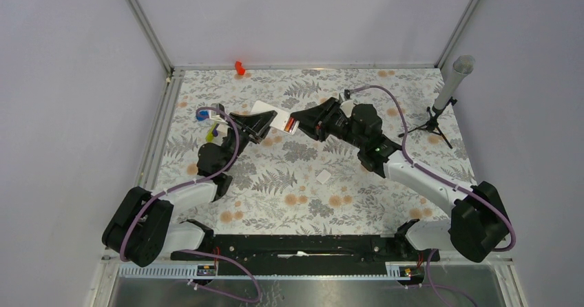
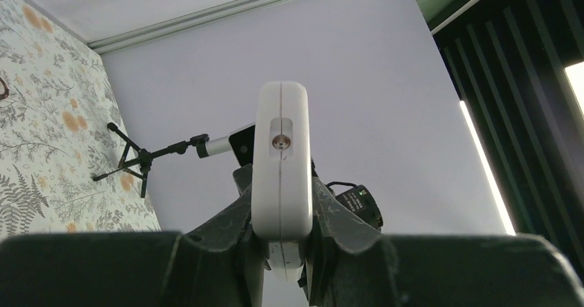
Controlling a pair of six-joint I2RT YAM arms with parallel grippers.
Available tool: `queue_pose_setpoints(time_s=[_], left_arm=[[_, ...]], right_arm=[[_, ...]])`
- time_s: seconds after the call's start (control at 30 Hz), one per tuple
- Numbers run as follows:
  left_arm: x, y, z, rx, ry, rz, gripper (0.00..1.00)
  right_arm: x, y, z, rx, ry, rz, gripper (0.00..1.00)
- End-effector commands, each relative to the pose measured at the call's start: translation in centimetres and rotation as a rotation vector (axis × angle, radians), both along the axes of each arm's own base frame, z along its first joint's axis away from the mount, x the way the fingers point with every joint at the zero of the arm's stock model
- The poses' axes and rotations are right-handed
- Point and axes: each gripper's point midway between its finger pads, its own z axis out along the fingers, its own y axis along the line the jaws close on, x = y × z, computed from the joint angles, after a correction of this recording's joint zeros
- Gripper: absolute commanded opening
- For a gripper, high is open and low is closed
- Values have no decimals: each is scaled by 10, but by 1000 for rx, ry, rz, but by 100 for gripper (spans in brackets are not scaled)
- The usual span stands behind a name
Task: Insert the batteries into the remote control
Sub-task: Load the battery into the remote control.
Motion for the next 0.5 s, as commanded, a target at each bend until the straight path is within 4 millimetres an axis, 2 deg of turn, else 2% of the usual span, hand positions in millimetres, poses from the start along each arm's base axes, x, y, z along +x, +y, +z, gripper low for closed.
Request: queue_pose_setpoints(time_s=[0.0, 0.37, 0.47], left_arm=[[-19, 1, 62, -102, -157, -45, 0], [-13, 5, 77, -177, -81, -58, 0], [-9, 8, 79, -204, -38, -51, 0]], right_arm=[[-26, 10, -33, -184, -46, 152, 28], [-13, -1, -78, -433, -206, 137, 26], [-9, -8, -88, -527, -320, 131, 25]])
